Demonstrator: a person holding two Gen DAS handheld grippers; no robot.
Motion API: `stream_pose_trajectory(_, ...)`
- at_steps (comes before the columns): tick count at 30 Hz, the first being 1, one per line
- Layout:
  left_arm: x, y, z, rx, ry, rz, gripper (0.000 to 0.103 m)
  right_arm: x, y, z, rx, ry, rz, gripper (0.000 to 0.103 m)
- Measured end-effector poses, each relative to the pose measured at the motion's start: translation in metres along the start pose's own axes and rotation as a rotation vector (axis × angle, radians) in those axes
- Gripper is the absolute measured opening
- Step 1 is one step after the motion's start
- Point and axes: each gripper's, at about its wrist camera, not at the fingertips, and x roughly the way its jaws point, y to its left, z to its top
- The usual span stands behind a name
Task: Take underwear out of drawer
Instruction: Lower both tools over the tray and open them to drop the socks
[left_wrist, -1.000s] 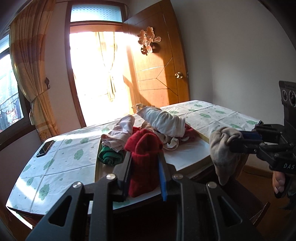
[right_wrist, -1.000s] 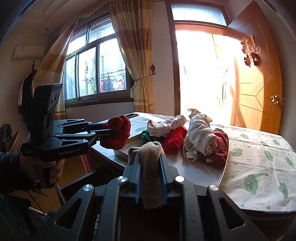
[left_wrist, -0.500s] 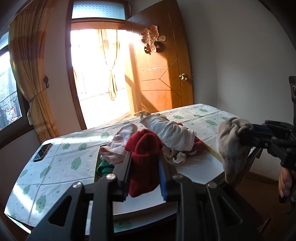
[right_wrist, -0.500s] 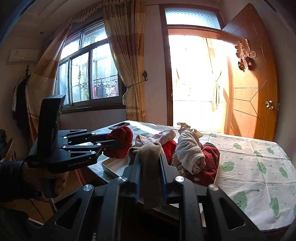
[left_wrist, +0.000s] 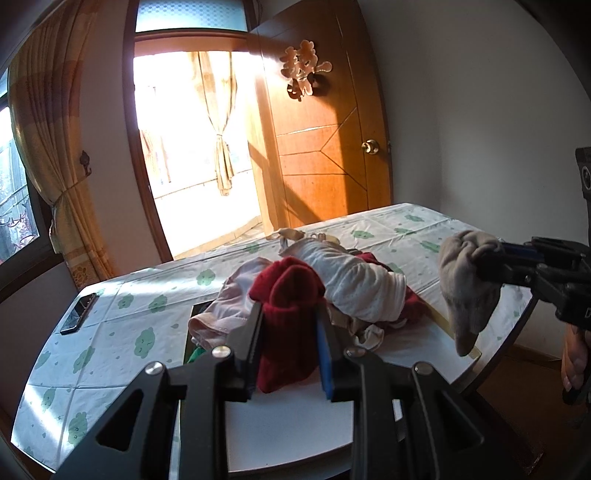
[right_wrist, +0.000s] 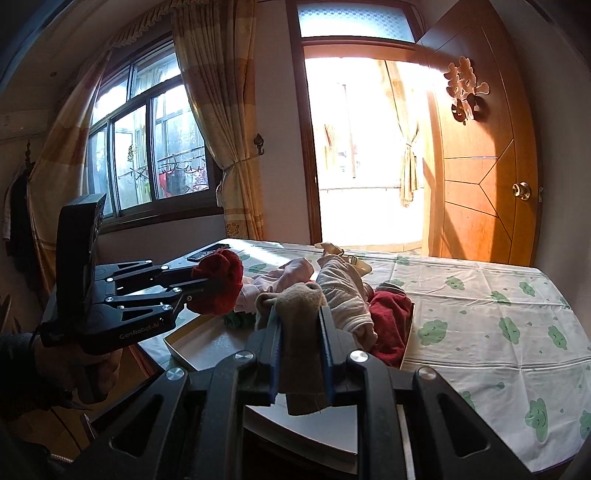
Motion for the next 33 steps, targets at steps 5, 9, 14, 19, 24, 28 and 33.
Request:
stream_pose_trajectory(5,0.01,-0.008,0.006,0.015,0.016,-0.013,0.024,0.014,-0.013,0.005,0.025,0.041,-0.023,0.02)
stream_pose_trajectory(9,0.022,-0.013,0.007,0.003,0.05,-0.037,0.024,0.029,-0.02,0.006,0.034,0.087,-0.051,0.02)
stream_pose_trajectory(14,0.035,-0.024,0.0,0.013,0.085,-0.048,0.024,0.044,-0.026,0.002,0.05,0.144,-0.063,0.02)
stream_pose_trajectory(19,0.047,-0.031,-0.008,0.014,0.127,-0.063,0.024,0.054,-0.026,-0.005,0.042,0.2,-0.072,0.02)
stream_pose_trajectory(24,0.056,-0.034,-0.012,-0.002,0.16,-0.076,0.024,0.062,-0.03,-0.009,0.042,0.241,-0.087,0.02)
stream_pose_trajectory(28,0.059,-0.037,-0.015,0.001,0.171,-0.081,0.024,0.066,-0.033,-0.012,0.049,0.262,-0.115,0.02)
stream_pose_trajectory(33,0.065,-0.044,-0.02,0.005,0.197,-0.092,0.024,0.072,-0.032,-0.015,0.042,0.287,-0.114,0.02)
